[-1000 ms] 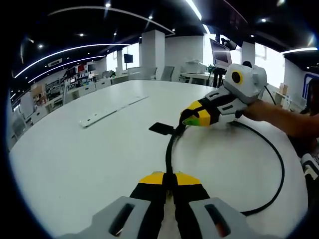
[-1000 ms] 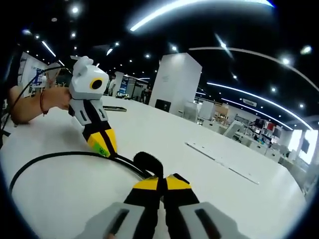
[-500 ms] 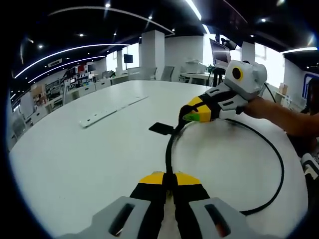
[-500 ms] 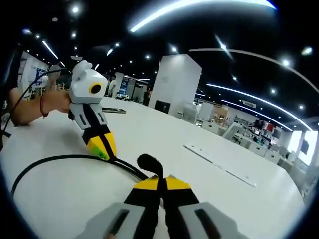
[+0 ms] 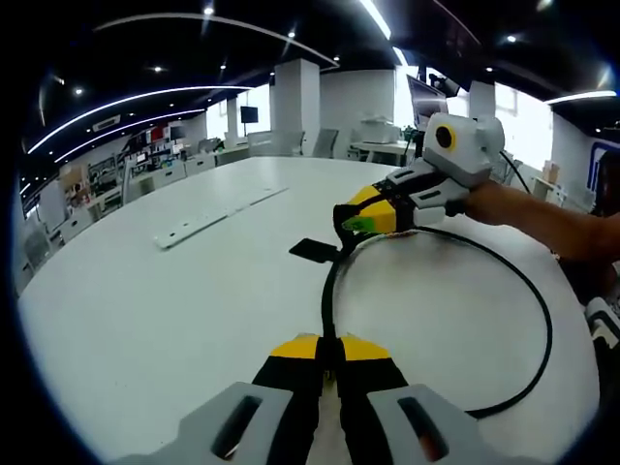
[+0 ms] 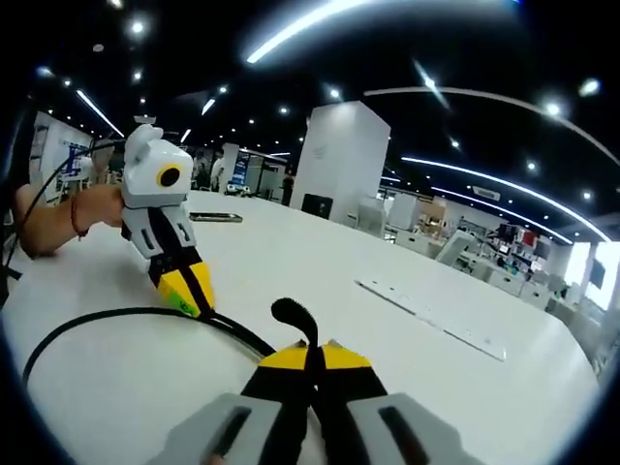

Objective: Find the charging cable on the desk, coil it up and secure with Velcro.

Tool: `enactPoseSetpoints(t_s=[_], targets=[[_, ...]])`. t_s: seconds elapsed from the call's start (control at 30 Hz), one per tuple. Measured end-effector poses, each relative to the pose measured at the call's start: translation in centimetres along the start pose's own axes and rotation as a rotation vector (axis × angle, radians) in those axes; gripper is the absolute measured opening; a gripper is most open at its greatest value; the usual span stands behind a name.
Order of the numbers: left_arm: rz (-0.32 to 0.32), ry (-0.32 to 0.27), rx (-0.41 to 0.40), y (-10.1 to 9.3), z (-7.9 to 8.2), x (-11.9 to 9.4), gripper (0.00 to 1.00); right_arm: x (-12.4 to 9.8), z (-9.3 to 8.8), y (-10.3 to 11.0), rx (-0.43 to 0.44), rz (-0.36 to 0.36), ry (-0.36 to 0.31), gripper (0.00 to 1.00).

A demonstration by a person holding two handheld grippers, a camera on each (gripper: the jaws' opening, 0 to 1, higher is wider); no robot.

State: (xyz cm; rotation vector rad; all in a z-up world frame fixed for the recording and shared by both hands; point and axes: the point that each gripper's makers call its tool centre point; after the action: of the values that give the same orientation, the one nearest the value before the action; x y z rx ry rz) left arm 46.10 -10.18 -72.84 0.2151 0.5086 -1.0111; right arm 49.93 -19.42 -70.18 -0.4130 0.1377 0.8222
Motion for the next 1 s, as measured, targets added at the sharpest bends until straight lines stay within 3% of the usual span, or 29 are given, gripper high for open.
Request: enactPoseSetpoints(t_s=[0.5, 1.0], targets=[[-0.001, -0.002, 0.001, -0.1, 0.1, -0.1, 0.06, 1.1, -0.7, -0.7, 0.076, 0.046, 0.025, 0.04], [-0.004, -0.007, -0.005, -0.1, 0.2, 0.0, 0.07, 2.5, -1.6, -1.0, 0.31, 0.198, 0.058, 0.04]])
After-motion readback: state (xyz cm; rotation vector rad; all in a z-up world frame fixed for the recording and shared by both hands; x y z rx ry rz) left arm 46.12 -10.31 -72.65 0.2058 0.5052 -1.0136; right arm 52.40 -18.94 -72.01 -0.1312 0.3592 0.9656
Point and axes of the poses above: the point that each gripper's makers call its tool centre point, and the gripper's own axes: x roughly forward along the fingers, y roughly to its left, z roughly out of its top, and after that the axes turned 4 degrees about -x, right-handed
